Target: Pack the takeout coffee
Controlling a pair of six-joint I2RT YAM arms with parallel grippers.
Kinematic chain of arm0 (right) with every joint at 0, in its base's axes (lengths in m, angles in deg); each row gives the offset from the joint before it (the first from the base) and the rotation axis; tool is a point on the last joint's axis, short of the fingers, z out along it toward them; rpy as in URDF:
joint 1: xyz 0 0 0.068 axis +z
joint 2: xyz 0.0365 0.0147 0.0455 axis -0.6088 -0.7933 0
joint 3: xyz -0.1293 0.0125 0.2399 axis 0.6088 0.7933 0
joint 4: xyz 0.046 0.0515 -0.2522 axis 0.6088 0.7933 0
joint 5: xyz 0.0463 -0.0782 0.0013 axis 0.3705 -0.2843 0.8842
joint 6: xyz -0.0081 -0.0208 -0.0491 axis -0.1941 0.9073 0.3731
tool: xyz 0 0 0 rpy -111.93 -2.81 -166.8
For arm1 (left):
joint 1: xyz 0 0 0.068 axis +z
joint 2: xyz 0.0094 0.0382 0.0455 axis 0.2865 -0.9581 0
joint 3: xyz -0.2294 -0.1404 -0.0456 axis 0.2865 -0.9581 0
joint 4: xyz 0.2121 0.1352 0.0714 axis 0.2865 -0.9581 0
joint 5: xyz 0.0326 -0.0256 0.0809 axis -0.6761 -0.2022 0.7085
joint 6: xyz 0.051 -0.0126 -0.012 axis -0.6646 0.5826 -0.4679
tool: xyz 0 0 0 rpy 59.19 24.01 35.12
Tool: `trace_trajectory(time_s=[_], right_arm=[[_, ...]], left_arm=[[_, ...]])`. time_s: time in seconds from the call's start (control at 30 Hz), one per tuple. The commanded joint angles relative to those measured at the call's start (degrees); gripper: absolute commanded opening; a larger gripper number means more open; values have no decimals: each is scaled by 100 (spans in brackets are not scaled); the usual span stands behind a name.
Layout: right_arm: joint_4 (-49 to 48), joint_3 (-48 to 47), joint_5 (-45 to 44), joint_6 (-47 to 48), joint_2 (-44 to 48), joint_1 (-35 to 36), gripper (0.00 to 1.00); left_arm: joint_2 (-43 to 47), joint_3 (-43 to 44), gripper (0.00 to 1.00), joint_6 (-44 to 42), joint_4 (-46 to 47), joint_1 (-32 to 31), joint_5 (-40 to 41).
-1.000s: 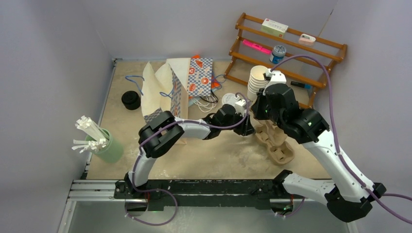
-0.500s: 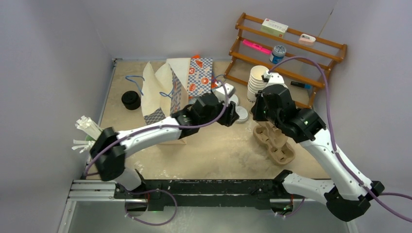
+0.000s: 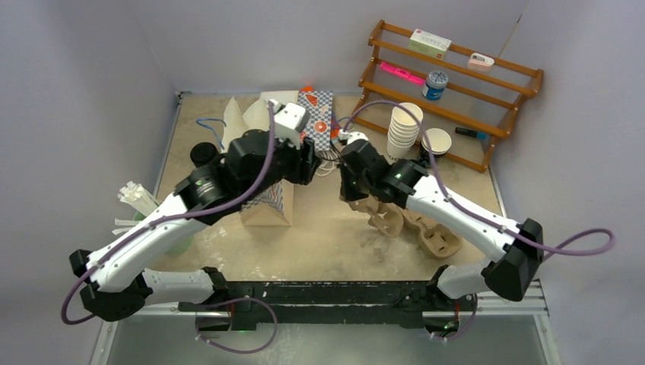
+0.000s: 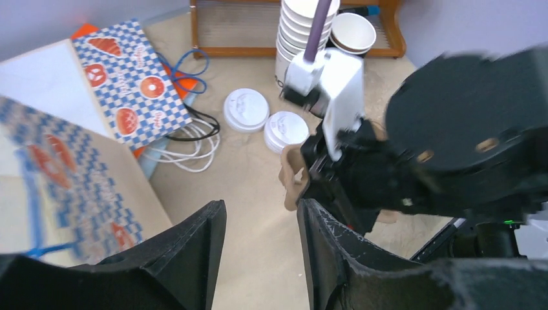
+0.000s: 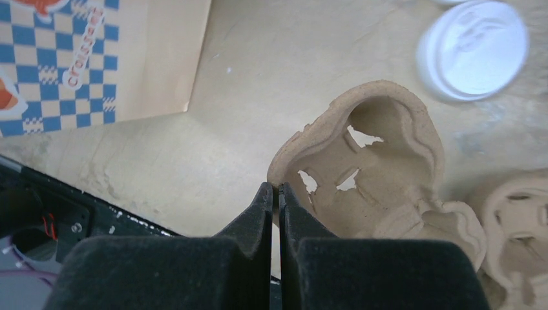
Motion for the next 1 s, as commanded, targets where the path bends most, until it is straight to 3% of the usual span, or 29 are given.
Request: trace_trajectory(time_s=[0.0,0.07,0.17,0.27,0.53,0.67,0.73,0.83,0.97], right_arm=[[-427,-138,-214,-212,-356,509,0],[-531,-109,-220,-255,-531,680,2],[-744,6,71,-282,-717,803,41],[-896,273,67,-407,-562,803,61],[-701,1059,-358,-1206,-171,577,72],[-696,1415,-588,-2368,-178,540,97],[-588,1479,-870,-3075,-163,540,98],[9,1309,-1351,-4176,-329,538,91],[528,882,-1273,-4993,-820,540,86]], left_arm=[[484,601,49,-74,-1187,7,507],[641,681,52,-60,-1337,7,739],[774,678,57,-62,-1518,7,1125],[808,699,60,12,-1737,15,1426],[1066,622,71,101,-2020,270,1947],[1101,569,81,130,-2059,419,2106],[1126,522,86,164,-2059,442,2318],[1173,497,87,203,-2133,455,2796],[1300,476,87,204,-2222,447,3335]])
